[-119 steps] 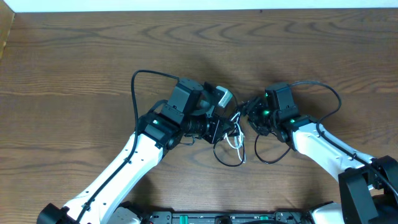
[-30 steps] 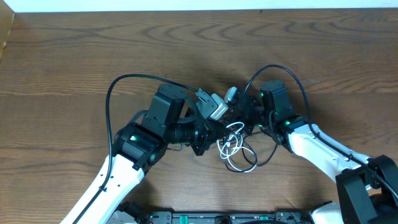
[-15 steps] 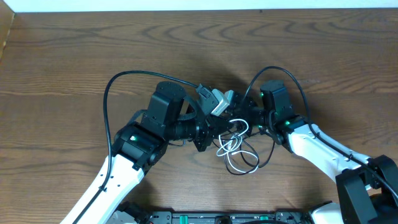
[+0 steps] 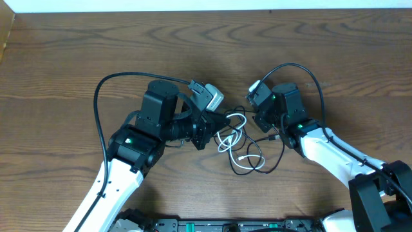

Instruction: Untangle cables

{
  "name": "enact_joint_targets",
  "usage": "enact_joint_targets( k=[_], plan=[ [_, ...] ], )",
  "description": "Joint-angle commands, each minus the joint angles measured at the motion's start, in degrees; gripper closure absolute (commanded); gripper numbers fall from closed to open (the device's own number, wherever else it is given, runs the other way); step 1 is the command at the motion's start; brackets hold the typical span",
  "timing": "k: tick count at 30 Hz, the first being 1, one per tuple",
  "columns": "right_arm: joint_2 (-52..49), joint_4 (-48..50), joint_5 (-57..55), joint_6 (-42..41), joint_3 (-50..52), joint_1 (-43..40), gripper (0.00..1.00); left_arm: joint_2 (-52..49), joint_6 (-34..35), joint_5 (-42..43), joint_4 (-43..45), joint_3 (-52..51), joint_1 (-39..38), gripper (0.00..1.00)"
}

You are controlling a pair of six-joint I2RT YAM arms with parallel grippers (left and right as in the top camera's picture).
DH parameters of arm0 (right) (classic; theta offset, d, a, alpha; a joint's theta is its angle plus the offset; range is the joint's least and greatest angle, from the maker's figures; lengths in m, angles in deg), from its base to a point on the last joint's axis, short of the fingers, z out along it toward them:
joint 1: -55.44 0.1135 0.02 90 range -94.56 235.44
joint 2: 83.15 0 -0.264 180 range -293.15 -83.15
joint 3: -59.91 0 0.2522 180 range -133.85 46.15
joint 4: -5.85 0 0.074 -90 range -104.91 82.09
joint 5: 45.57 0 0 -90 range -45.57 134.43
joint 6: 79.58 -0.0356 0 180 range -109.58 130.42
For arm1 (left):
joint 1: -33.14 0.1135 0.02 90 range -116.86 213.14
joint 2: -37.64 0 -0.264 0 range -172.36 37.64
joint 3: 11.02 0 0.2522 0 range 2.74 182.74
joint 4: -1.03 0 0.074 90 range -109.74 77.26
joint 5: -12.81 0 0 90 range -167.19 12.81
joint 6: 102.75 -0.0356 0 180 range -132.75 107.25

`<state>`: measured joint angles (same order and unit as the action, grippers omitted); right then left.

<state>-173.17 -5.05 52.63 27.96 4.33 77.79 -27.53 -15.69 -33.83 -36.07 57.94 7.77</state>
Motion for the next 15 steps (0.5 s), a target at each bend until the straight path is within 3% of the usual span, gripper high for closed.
enact_joint_targets(
  k=[1,7,15],
  plan=[
    [-0.4,-1.4,6.8,-6.8,-0.1,0.5,0.80,0.9,1.1,3.5,2.2,0.2,0.2,0.93],
    [-0.4,-2.4,10.8,-11.5,-0.1,1.2,0.71,0.9,1.1,12.0,6.7,0.2,0.2,0.93],
    [-0.4,-1.8,8.9,-2.0,-0.1,1.3,0.66,0.9,1.5,14.7,7.2,0.2,0.2,0.93]
  ],
)
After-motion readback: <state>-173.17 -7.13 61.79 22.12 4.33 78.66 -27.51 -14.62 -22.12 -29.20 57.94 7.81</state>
